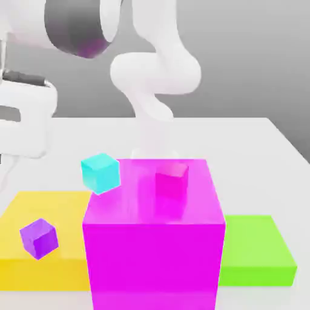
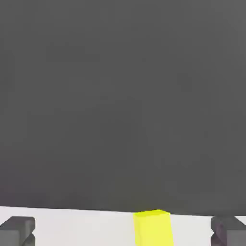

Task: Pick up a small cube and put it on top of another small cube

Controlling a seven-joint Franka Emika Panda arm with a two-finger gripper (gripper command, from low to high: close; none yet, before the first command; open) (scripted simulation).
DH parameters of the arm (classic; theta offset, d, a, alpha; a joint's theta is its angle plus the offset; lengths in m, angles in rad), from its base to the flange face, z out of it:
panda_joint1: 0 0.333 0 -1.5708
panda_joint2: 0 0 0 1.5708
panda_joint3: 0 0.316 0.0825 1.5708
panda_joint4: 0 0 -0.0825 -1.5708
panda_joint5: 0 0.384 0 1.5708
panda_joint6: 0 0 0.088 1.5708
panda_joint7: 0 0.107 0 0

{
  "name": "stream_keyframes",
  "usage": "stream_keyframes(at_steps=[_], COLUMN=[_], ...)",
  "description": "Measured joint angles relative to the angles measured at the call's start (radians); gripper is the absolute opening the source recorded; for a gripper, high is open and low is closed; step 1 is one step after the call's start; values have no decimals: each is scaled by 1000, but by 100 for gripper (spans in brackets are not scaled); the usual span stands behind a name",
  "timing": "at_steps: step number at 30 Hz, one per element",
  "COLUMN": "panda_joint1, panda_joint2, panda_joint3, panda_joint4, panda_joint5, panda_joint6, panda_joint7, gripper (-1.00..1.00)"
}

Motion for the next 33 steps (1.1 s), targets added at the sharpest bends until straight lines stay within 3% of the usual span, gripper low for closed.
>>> stream_keyframes(at_steps=[14,15,21,25,33], panda_joint1=[-232,-236,-238,-227,-63], panda_joint2=[499,530,545,448,197], panda_joint3=[61,66,68,53,11], panda_joint4=[145,153,157,133,12], panda_joint5=[178,183,188,176,150], panda_joint6=[116,139,148,74,-53], panda_joint7=[-345,-349,-353,-346,18], gripper=[0,-100,-100,-100,-100])
